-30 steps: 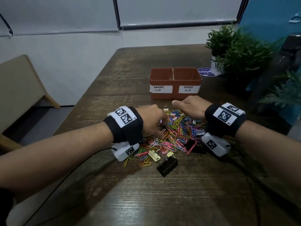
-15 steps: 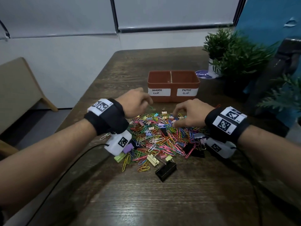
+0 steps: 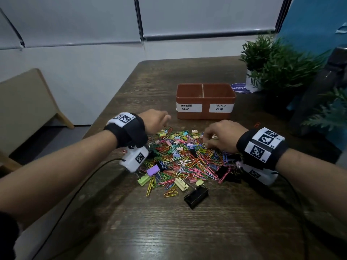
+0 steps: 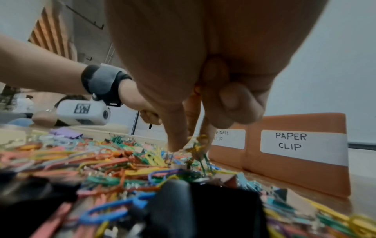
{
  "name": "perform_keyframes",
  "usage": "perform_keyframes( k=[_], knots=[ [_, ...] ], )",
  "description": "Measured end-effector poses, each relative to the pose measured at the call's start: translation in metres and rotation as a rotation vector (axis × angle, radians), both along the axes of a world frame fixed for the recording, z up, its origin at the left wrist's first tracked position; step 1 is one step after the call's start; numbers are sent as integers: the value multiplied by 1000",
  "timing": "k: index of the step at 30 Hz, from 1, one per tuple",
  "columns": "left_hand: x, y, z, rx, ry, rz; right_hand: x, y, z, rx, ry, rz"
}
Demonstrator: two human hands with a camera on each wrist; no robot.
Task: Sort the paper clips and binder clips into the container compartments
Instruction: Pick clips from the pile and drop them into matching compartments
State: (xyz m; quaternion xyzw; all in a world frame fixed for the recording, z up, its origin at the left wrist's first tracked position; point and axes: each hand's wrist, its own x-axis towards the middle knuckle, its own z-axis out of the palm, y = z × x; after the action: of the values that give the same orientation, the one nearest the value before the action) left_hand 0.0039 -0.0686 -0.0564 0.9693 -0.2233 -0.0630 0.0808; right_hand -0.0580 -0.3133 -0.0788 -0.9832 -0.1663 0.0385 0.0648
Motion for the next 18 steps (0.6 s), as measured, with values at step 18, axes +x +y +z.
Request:
perform_keyframes(
  k=[18],
  knots=[
    [-7,72,-9,170,118,121,9,36,20,534,250,-115]
  ],
)
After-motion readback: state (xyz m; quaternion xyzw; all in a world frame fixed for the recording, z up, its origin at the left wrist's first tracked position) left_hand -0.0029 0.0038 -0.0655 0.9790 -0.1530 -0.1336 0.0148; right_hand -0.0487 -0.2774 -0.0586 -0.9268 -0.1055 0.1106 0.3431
